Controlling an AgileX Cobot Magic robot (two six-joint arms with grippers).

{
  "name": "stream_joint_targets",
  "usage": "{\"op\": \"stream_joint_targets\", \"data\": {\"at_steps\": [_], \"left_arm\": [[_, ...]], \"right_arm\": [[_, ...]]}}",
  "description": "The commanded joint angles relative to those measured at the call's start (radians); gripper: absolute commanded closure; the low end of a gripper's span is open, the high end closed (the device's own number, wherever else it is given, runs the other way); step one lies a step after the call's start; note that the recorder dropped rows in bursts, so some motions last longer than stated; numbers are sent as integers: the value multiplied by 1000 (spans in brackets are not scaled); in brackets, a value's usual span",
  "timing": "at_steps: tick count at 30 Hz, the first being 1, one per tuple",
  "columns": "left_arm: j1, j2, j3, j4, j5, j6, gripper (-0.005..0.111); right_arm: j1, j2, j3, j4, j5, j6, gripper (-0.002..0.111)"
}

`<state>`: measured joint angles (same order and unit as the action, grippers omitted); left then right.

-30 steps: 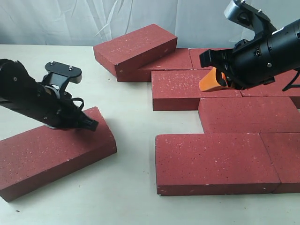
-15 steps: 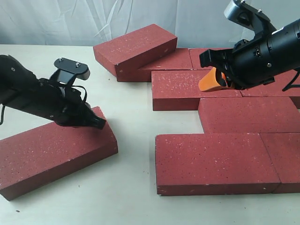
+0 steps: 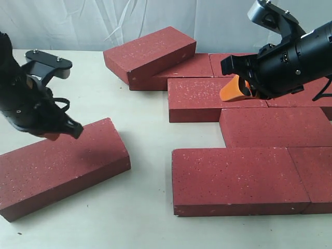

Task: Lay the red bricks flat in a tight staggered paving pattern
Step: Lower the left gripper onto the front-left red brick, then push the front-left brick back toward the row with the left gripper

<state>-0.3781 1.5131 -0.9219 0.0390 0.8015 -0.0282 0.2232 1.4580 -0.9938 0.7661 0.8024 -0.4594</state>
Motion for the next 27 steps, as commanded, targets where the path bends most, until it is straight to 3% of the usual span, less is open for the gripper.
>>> {"op": "stream_joint_targets", "data": {"at_steps": [1, 7, 13, 18, 27], "left_arm": [[-3, -8, 26, 39, 49, -59, 107], [-3, 124, 40, 25, -61, -59, 107], [-3, 214, 40, -11, -210, 87, 107], [-3, 226, 38, -95, -319, 267, 107], [-3, 226, 38, -103, -420, 344, 107]], "right_arm": [[-2, 3, 4, 3, 2, -11, 109], [-2, 3, 4, 15, 3, -11, 109], [-2, 3, 4, 31, 5, -22, 109], [-2, 3, 4, 33, 5, -37, 109], [-2, 3, 4, 33, 5, -37, 109]]}}
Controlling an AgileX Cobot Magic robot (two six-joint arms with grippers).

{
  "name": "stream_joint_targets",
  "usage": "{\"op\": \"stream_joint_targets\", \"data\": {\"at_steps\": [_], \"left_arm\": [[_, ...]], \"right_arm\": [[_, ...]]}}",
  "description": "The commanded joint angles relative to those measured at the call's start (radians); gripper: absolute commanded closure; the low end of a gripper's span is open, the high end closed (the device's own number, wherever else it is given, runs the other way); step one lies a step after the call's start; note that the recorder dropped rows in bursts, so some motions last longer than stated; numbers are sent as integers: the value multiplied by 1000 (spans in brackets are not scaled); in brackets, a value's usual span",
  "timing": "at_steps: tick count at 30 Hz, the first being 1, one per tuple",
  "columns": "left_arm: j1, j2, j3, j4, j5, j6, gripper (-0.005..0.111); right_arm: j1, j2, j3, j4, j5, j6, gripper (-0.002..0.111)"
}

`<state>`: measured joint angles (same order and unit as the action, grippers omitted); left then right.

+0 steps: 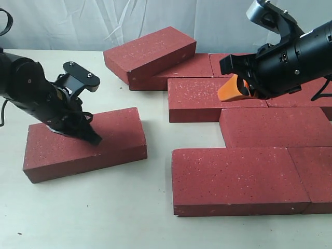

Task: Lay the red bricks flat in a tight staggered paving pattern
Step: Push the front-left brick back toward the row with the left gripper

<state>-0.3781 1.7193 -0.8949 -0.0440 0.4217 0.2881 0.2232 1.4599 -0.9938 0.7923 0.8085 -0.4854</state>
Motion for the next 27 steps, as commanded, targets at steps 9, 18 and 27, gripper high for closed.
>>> {"op": "stream_joint_targets", "data": {"at_steps": [9, 18, 27], "left_arm": [[-3, 20, 11, -131, -84, 190, 107], [-3, 20, 11, -321, -88, 537, 107], [-3, 20, 11, -508, -88, 749, 107]], "right_arm": [[-2, 1, 4, 7, -1, -11, 109], [-2, 1, 4, 7, -1, -11, 109], [-2, 1, 4, 7, -1, -11, 109]]}}
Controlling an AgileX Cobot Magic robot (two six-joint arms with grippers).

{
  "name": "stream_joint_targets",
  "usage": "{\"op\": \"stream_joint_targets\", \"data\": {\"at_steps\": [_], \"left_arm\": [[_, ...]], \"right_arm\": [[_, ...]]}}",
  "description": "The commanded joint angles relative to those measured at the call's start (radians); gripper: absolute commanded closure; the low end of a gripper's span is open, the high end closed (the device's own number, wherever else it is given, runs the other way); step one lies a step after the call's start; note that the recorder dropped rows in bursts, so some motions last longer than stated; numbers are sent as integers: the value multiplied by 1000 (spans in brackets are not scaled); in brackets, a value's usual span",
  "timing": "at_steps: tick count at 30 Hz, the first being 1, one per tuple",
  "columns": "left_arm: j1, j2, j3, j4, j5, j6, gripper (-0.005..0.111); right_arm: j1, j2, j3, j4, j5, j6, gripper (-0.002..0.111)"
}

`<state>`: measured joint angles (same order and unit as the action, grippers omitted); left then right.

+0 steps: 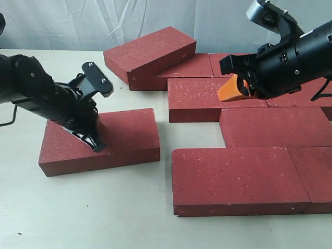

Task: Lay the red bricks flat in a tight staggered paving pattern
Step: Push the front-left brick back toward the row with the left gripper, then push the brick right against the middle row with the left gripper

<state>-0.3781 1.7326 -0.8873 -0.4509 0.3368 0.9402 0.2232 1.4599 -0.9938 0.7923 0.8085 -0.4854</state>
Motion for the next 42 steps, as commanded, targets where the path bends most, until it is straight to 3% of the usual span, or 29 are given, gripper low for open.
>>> {"op": "stream_joint_targets", "data": {"at_steps": [1, 5, 13, 18, 26, 31, 42], "left_arm": [[-3, 7, 3, -127, -4, 139, 107], [-43, 7, 3, -169, -26, 252, 107], [-92, 2, -4, -209, -119, 245, 107], [-92, -11, -160, -219, 0, -58, 107], [-92, -11, -340, 331, 312, -762, 107], [-115, 23, -351, 348, 384, -805, 107], [-226, 222, -399, 341, 289, -808, 107]], "right_arm": [[-2, 1, 4, 7, -1, -11, 109], [-2, 1, 4, 8, -1, -11, 109], [-2, 1, 4, 9, -1, -16, 109], [-2, 1, 4, 9, -1, -16, 109], [-2, 1, 4, 9, -3, -17, 109], [-2, 1, 4, 9, -3, -17, 109], [-2, 1, 4, 13, 1, -17, 109]]}}
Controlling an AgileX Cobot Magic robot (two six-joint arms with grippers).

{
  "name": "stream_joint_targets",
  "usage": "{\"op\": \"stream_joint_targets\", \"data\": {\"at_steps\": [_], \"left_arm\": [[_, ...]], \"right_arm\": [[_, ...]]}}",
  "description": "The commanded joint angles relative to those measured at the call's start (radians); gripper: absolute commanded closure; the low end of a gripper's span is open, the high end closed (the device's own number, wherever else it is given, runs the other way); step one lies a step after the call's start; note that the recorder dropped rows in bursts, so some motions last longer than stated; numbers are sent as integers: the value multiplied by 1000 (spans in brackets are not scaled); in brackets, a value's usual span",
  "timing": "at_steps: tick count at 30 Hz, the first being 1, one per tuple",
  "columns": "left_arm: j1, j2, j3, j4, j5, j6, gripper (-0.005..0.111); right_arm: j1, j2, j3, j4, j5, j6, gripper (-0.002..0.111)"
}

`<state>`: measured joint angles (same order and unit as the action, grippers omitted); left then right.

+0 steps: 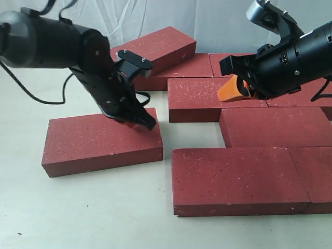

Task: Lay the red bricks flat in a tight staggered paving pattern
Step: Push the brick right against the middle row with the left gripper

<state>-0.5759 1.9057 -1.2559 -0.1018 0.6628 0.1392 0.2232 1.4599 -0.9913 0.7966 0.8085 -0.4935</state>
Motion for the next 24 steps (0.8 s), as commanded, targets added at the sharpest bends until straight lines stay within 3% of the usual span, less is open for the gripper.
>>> {"op": "stream_joint_targets", "data": {"at_steps": [1, 12, 24], "left_arm": [[-34, 62, -36, -16, -42, -7, 107], [-114, 108, -42, -28, -65, 55, 107], [-114, 64, -42, 32, -11, 126, 107]], "right_arm": [[-2, 1, 2, 9, 1, -9, 109], [-2, 1, 2, 16, 3, -11, 109], [-2, 1, 2, 16, 3, -26, 109]]}}
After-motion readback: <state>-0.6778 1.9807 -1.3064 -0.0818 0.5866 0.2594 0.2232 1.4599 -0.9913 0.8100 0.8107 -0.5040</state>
